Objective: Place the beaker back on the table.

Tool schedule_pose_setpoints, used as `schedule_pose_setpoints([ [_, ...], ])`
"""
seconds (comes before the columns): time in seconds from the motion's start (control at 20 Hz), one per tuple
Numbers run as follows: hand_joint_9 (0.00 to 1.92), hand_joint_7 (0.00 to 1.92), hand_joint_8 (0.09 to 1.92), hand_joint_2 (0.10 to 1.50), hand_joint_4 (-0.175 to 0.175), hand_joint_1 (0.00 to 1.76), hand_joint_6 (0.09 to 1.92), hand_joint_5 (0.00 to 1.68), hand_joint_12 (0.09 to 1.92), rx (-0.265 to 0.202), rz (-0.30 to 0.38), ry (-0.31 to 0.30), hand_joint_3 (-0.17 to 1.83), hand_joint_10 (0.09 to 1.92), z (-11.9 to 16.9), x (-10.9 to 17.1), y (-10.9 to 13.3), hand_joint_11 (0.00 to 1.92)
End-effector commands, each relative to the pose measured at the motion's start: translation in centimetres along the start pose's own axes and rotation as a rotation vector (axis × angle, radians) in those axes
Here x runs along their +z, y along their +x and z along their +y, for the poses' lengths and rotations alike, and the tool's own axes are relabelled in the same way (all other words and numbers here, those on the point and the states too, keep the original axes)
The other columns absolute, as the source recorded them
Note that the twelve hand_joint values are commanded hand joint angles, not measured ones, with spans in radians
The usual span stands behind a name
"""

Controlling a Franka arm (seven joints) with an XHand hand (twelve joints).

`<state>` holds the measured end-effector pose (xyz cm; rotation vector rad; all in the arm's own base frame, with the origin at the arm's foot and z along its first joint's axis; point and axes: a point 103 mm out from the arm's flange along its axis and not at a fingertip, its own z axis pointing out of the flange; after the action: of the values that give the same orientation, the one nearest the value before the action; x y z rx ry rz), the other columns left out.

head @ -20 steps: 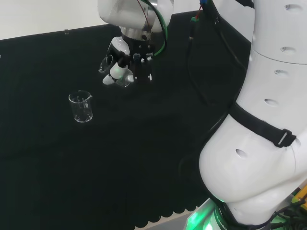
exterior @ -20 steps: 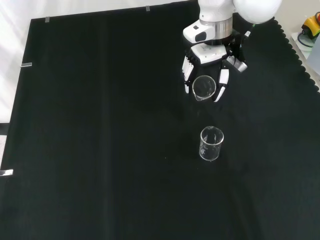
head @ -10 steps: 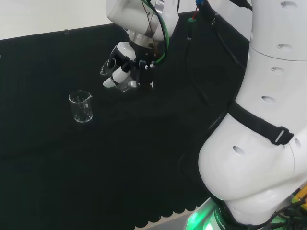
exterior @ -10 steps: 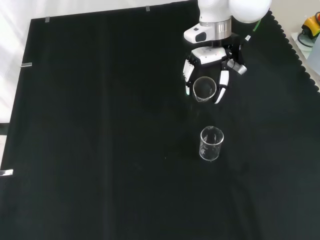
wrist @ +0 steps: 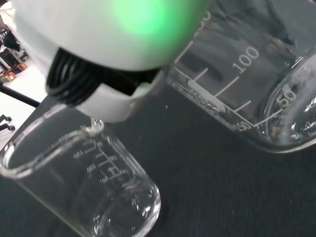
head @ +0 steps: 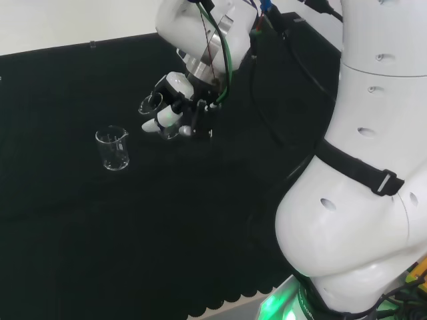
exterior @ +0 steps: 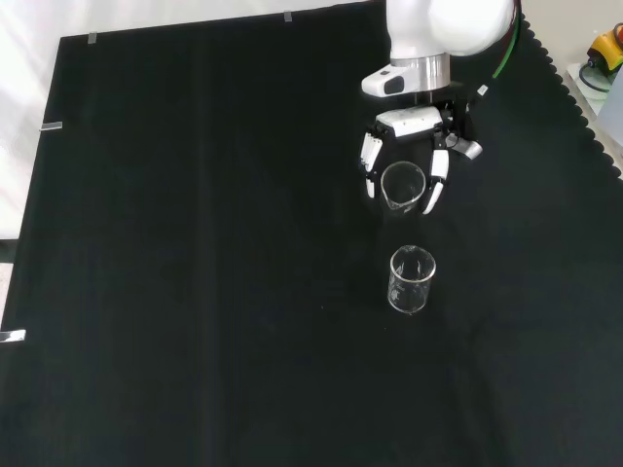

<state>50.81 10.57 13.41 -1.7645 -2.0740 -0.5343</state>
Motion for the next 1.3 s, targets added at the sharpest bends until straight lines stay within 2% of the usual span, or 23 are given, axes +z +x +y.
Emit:
schedule_pose_setpoints([
  [0.05,1.4,1.51,0.34,0.6,-0.175,1.44,0.41,1.38,0.79,-0.009,0.051,-0.004,0.63,0.36,-0.1,1.4,-0.4,1.25],
  [0.45,1.4,1.51,0.33,0.6,-0.175,1.44,0.41,1.38,0.79,-0.03,0.111,-0.04,0.63,0.36,-0.2,2.6,-0.5,1.24],
  [1.05,1.4,1.51,0.34,0.61,-0.175,1.43,0.41,1.38,0.8,-0.008,0.218,-0.058,0.62,0.36,0.2,3.9,-1.3,1.23],
  [1.3,1.39,1.51,0.34,0.61,-0.175,1.43,0.41,1.38,0.8,-0.008,0.238,-0.079,0.62,0.36,0.5,4.5,-1.5,1.23],
])
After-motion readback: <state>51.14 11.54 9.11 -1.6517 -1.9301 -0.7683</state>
